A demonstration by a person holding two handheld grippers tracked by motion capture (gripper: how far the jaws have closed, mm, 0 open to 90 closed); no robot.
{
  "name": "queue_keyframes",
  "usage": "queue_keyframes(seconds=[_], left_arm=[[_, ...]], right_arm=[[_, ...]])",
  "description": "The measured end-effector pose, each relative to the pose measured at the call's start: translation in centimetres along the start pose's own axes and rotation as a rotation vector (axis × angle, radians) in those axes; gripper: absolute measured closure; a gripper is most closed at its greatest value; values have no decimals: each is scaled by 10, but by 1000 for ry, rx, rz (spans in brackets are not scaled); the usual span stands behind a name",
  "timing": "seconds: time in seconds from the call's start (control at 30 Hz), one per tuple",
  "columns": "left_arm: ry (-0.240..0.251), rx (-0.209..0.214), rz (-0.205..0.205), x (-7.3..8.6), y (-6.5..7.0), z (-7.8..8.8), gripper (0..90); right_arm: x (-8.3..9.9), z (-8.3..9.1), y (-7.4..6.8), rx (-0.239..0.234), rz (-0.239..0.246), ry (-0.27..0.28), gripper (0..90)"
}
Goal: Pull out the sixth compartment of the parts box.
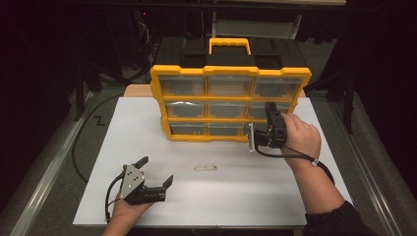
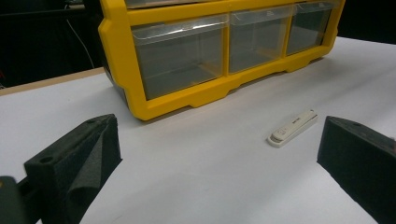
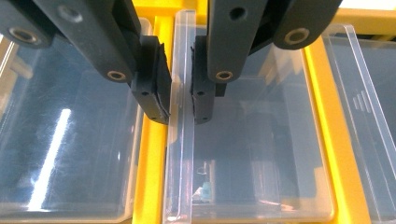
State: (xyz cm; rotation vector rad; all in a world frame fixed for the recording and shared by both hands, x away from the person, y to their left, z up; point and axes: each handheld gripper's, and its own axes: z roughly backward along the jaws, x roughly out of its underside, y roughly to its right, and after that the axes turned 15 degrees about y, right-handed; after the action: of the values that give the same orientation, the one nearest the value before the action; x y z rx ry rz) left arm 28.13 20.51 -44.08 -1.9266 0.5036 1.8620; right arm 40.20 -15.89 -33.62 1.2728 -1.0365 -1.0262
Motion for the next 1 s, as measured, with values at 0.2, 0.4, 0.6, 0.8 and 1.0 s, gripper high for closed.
queue_keyframes(seconds=[0.2, 0.4, 0.6, 0.8, 1.0], left_arm=[[-8, 2, -3, 1, 0, 0, 3], [-7, 9, -2, 1, 1, 0, 3], [-3, 10, -4, 0, 1, 0, 3], [-2, 11, -3, 0, 1, -1, 3], [4, 11, -1, 0, 1, -1, 3]], right_arm=[[0, 3, 0, -2, 3, 5, 805], [-1, 8, 1, -11, -2, 5, 804], [-2, 13, 1, -14, -6, 8, 805], [-3, 19, 1, -14, -8, 14, 804], [-5, 26, 2, -19, 1, 16, 804]])
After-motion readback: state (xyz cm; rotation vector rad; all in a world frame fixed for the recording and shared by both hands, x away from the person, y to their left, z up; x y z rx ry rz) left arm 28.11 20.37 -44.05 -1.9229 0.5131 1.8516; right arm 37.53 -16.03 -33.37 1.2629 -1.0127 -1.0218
